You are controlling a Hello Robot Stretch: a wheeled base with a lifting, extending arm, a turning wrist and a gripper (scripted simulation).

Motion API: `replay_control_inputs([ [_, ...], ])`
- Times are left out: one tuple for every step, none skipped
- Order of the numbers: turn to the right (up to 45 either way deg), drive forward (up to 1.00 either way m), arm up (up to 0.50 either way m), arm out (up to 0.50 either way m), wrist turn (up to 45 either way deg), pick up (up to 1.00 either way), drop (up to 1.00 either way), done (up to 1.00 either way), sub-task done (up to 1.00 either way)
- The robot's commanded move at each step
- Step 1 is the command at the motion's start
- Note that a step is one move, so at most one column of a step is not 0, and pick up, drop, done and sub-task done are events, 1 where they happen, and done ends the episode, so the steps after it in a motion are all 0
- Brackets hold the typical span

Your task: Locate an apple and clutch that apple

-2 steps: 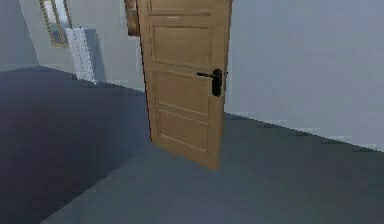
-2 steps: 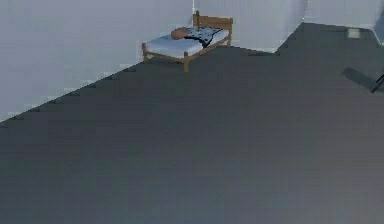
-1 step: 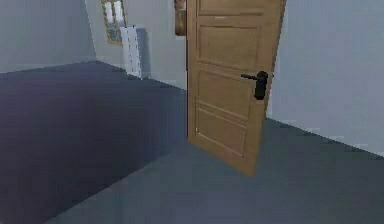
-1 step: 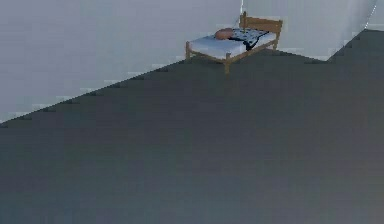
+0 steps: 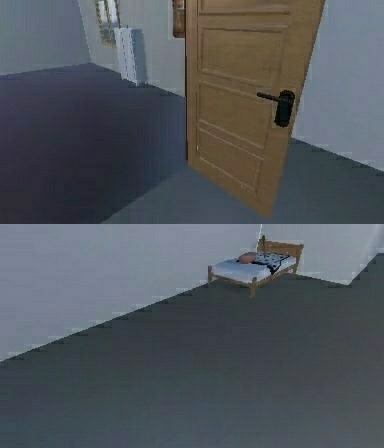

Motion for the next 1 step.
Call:
replay_control_inputs([
  [-42.0,0.00,0.00,0.00,0.0,0.00,0.00,0.00,0.00],
])
